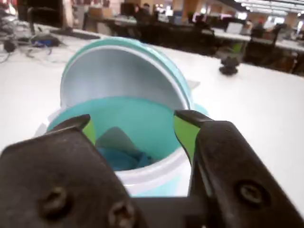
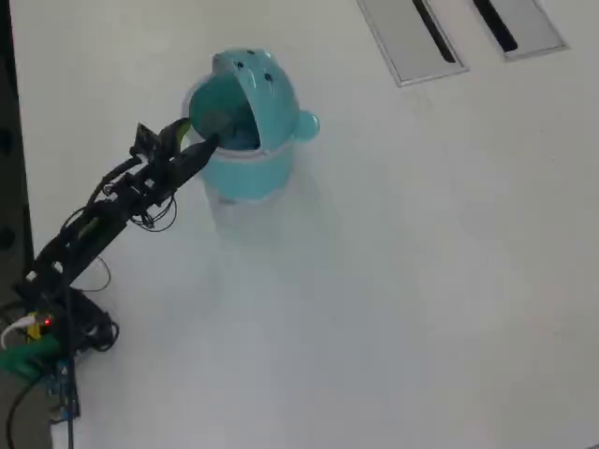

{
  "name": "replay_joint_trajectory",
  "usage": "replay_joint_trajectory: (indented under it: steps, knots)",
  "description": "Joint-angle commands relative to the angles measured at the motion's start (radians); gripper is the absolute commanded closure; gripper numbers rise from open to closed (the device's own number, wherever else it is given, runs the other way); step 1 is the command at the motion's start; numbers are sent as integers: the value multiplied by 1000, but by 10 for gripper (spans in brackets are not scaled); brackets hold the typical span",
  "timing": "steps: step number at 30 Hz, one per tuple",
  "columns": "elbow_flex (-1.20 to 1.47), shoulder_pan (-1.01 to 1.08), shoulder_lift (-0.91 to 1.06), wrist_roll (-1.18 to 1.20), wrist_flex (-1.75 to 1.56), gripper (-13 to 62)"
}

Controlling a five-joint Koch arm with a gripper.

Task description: Grasp RGB lego blocks and put them in the bin one by one.

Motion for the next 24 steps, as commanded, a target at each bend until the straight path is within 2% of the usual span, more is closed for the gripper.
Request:
replay_joint_trajectory:
  steps: [1,19,24]
  knots:
    - [-28,21,77,64,-58,186]
    - [238,227,307,653,-130,186]
    - [359,284,336,773,-270,186]
